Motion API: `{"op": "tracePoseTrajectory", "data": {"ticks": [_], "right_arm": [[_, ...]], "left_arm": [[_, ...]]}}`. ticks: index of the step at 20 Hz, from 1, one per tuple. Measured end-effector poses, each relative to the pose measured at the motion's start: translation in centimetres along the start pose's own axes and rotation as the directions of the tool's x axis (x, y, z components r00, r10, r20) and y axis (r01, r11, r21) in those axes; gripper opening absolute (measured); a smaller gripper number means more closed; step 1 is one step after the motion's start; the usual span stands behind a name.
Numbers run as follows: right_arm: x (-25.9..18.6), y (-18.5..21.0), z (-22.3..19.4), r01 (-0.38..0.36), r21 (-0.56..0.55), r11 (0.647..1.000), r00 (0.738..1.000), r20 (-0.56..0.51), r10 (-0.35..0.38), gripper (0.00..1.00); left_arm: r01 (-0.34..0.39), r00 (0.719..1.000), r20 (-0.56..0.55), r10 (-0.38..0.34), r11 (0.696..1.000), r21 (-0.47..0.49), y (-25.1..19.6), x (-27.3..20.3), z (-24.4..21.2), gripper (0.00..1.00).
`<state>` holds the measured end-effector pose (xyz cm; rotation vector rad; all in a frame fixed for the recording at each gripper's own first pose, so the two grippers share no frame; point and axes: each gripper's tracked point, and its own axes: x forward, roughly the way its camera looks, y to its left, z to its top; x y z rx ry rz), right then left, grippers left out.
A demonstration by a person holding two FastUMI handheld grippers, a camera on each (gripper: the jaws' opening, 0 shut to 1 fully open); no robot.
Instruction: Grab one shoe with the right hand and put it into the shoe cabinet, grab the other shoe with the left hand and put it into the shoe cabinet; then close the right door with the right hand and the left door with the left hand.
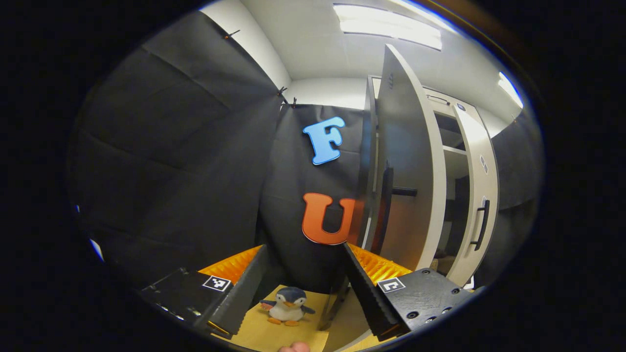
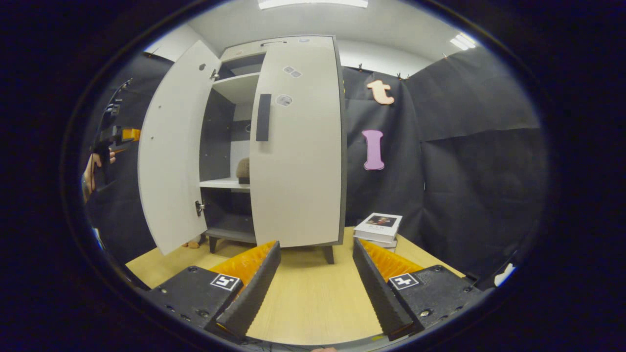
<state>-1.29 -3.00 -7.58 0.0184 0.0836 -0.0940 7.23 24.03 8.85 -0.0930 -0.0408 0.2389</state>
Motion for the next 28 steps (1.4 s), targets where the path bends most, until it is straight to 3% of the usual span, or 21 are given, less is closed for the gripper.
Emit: {"op": "tracePoseTrajectory", "data": {"ticks": [3, 6, 9, 14, 20, 25, 28], "right_arm": [[0.3, 0.6, 0.6, -0.013, -0.005, 1.0, 1.0, 0.019, 0.013, 0.96], [0.7, 0.9, 0.5, -0.022, -0.015, 1.0, 1.0, 0.02, 0.023, 0.95], [0.8, 0.7, 0.3, -0.024, -0.011, 1.0, 1.0, 0.011, 0.025, 0.96], [0.8, -0.9, 0.6, 0.008, -0.012, 1.0, 1.0, 0.01, -0.008, 0.94], [0.8, -3.9, 1.4, 0.075, -0.006, 0.997, 0.997, 0.025, -0.075, 0.96], [0.8, -5.6, 2.0, 0.121, 0.014, 0.993, 0.992, 0.042, -0.121, 0.94], [0.7, -6.0, 1.9, 0.128, 0.012, 0.992, 0.991, 0.037, -0.128, 0.94]], "left_arm": [[0.014, 1.0, -0.013, -0.014, 1.0, 0.017, -1.1, 0.0, 0.0, 0.92], [0.097, 0.994, -0.041, -0.097, 0.995, -0.007, -3.5, 0.1, -0.4, 0.92], [0.132, 0.991, -0.035, -0.132, 0.991, 0.022, -5.5, -0.3, -0.2, 0.92], [0.229, 0.973, -0.032, -0.228, 0.973, 0.03, -10.7, -0.5, -0.7, 0.92], [0.296, 0.955, -0.014, -0.297, 0.955, -0.024, -16.9, 2.1, -1.3, 0.93], [0.289, 0.956, -0.033, -0.29, 0.956, -0.041, -17.7, 3.4, -2.4, 0.94], [0.275, 0.961, -0.015, -0.275, 0.961, -0.004, -16.8, 2.5, -1.8, 0.93]]}}
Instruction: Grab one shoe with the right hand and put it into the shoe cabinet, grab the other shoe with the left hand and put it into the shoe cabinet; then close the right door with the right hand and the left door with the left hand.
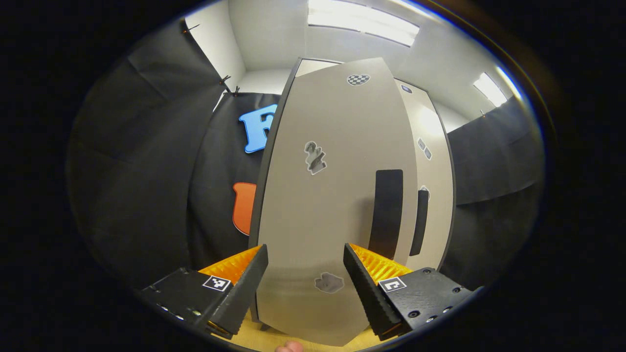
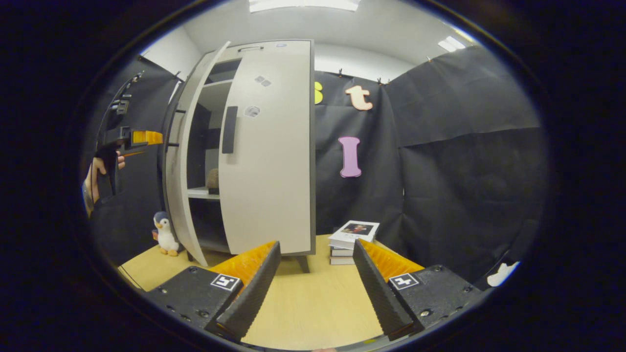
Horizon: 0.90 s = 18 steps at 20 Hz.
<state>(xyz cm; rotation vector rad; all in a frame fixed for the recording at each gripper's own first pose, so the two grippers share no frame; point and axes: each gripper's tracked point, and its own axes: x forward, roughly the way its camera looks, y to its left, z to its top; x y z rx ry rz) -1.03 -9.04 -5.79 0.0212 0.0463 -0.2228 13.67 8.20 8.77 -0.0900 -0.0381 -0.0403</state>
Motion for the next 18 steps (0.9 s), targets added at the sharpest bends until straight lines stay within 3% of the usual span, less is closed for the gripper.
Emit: {"op": "tracePoseTrajectory", "data": {"ticks": [3, 9, 18], "right_arm": [[0.1, 0.5, -0.1, -0.013, 0.0, 1.0, 1.0, -0.009, 0.013, 0.96], [0.1, 3.5, 0.2, -0.094, 0.013, 0.995, 0.996, -0.009, 0.094, 0.96], [-1.1, 6.2, -0.9, -0.175, -0.021, 0.984, 0.984, -0.041, 0.174, 0.96]], "left_arm": [[0.006, 1.0, 0.003, -0.006, 1.0, 0.007, -0.7, -2.3, 0.7, 0.94], [0.051, 0.998, -0.022, -0.053, 0.996, -0.068, -4.4, -8.2, 0.0, 0.94], [0.071, 0.993, -0.081, -0.082, 0.989, -0.13, -8.5, -15.1, -6.9, 0.94]]}}
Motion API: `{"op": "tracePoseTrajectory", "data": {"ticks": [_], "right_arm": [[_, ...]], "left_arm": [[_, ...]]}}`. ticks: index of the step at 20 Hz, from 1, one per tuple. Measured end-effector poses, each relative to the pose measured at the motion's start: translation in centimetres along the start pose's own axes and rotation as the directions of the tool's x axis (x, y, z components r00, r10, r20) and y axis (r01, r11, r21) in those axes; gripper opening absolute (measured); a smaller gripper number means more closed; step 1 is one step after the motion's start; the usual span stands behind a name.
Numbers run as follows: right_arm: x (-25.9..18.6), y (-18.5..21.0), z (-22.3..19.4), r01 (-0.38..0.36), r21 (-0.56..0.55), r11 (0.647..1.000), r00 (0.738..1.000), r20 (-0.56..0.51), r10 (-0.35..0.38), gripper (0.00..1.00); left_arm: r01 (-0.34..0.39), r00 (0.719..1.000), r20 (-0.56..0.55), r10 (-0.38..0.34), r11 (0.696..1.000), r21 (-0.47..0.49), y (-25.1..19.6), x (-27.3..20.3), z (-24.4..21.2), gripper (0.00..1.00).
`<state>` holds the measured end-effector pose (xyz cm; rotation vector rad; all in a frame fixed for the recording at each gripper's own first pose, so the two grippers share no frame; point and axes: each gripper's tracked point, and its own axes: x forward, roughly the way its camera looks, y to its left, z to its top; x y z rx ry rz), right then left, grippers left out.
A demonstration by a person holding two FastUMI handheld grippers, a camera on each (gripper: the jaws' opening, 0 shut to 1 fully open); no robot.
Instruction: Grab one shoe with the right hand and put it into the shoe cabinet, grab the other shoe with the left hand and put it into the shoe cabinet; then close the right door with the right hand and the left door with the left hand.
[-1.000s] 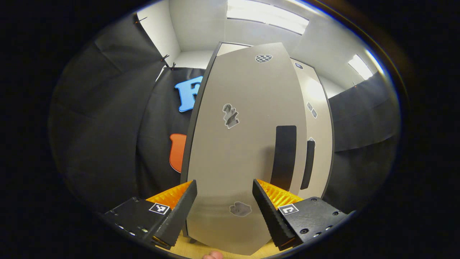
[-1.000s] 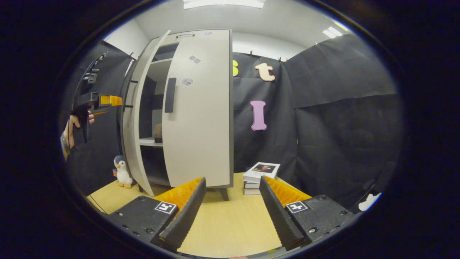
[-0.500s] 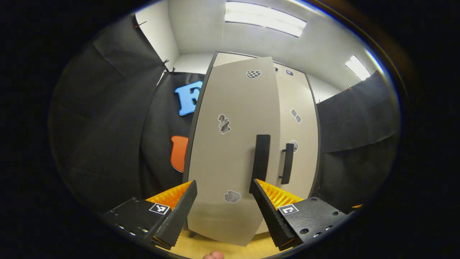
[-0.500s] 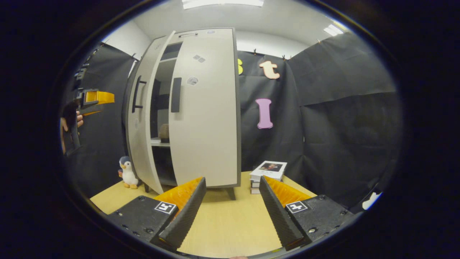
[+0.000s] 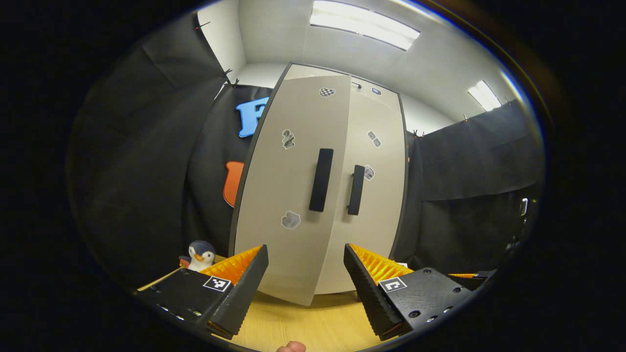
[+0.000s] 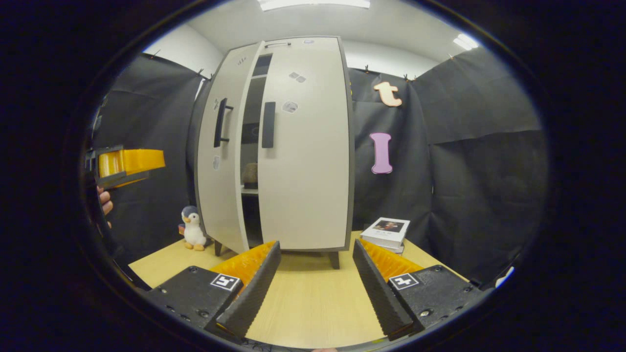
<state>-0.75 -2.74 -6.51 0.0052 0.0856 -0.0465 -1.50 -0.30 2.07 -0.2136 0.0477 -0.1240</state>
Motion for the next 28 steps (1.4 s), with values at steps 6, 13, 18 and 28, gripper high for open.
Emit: {"op": "tracePoseTrajectory", "data": {"ticks": [6, 13, 18, 28], "right_arm": [[0.1, 0.5, -0.5, -0.008, 0.022, 1.0, 1.0, -0.01, 0.008, 0.96], [-0.4, 0.0, -0.5, 0.011, 0.025, 1.0, 1.0, 0.004, -0.011, 0.96], [-0.6, -0.2, -0.9, 0.018, 0.046, 0.999, 1.0, -0.008, -0.018, 0.94], [-0.6, 0.2, -0.3, 0.011, 0.032, 0.999, 1.0, 0.012, -0.011, 0.96]], "left_arm": [[-0.04, 0.999, -0.033, 0.043, 0.996, 0.083, -0.1, -2.7, -3.6, 0.94], [-0.052, 0.999, -0.002, 0.052, 0.996, 0.067, -0.3, -2.9, -3.2, 0.94], [-0.06, 0.998, 0.006, 0.06, 0.996, 0.059, 0.0, -2.9, -2.7, 0.94], [-0.053, 0.999, -0.005, 0.053, 0.998, 0.045, -0.5, -2.9, -2.6, 0.94]]}}
